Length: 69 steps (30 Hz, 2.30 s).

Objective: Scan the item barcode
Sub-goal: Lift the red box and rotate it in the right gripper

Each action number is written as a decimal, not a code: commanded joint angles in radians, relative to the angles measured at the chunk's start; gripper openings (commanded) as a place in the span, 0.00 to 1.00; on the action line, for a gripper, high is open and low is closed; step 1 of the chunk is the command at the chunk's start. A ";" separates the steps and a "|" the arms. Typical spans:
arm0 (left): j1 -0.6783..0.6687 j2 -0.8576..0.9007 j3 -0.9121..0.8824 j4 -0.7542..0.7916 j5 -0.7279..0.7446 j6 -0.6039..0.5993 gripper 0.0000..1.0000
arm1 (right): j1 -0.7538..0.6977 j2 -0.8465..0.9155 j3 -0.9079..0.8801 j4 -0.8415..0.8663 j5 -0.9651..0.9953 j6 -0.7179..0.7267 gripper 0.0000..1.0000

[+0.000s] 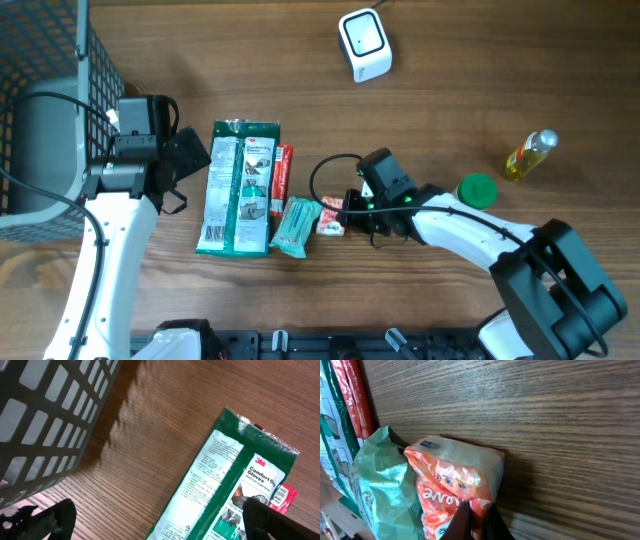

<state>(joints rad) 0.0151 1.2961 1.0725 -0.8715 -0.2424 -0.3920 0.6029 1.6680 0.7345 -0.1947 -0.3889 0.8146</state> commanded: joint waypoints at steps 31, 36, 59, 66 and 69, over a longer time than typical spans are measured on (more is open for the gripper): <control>0.004 0.002 0.009 0.002 -0.013 -0.013 1.00 | -0.411 -0.307 -0.012 0.451 -1.234 -0.016 0.05; 0.004 0.002 0.009 0.002 -0.013 -0.013 1.00 | -0.411 -0.307 -0.012 0.550 -1.234 0.182 0.04; 0.004 0.002 0.009 0.002 -0.013 -0.013 1.00 | -0.411 -0.309 -0.012 0.717 -1.229 0.311 0.04; 0.004 0.002 0.009 0.002 -0.013 -0.013 1.00 | -0.411 -0.309 -0.012 0.717 -1.229 0.312 0.04; 0.004 0.002 0.009 0.002 -0.013 -0.013 1.00 | -0.411 -0.309 -0.012 0.717 -1.229 0.312 0.04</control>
<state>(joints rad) 0.0151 1.2961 1.0725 -0.8715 -0.2424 -0.3920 0.1951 1.3743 0.7212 0.5171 -1.5597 1.1225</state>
